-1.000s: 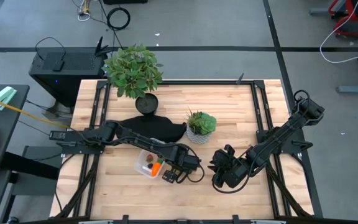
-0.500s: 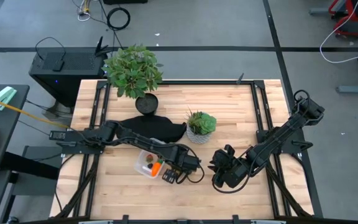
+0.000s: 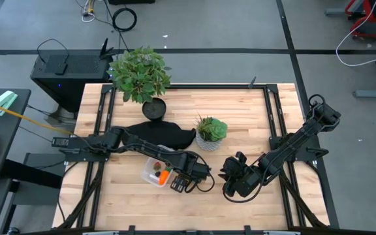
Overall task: Pick and placing Produce into tupperware
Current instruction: Put the pineapple into the transparent bin
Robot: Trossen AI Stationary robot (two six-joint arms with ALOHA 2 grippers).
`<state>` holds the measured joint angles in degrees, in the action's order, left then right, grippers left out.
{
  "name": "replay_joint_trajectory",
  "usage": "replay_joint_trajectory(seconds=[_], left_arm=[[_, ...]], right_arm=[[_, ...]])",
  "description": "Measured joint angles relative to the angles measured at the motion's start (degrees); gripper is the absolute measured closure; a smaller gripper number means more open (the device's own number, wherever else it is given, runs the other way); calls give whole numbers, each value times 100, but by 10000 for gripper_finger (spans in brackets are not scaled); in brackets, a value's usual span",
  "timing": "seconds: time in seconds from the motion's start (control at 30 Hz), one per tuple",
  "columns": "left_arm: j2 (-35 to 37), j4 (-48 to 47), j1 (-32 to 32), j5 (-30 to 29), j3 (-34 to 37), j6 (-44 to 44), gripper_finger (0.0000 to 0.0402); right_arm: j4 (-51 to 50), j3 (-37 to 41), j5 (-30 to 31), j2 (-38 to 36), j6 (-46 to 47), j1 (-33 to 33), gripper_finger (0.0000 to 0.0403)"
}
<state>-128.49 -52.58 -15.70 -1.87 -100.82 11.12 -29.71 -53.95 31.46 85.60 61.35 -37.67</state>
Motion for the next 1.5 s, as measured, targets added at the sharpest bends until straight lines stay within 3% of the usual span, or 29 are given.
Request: replay_joint_trajectory(seconds=[0.47,0.8,0.97,1.23,1.37,1.5], left_arm=[[195,-463,-2,-50,-18,-34,161],[227,-538,-123,157,-1006,-350,159],[227,-1196,-161,168,-1603,-504,162],[269,-2825,114,428,-2022,-2246,157],[398,-2592,171,461,-1886,-3019,165],[584,-1575,20,458,-1876,-3524,161]], right_arm=[[-49,0,1,0,-49,0,291],[-59,0,2,0,-45,0,291],[-59,0,2,0,-12,0,291],[-65,0,2,0,-3,0,291],[-64,0,2,0,-1,0,291],[-52,-1,2,0,-1,-18,291]])
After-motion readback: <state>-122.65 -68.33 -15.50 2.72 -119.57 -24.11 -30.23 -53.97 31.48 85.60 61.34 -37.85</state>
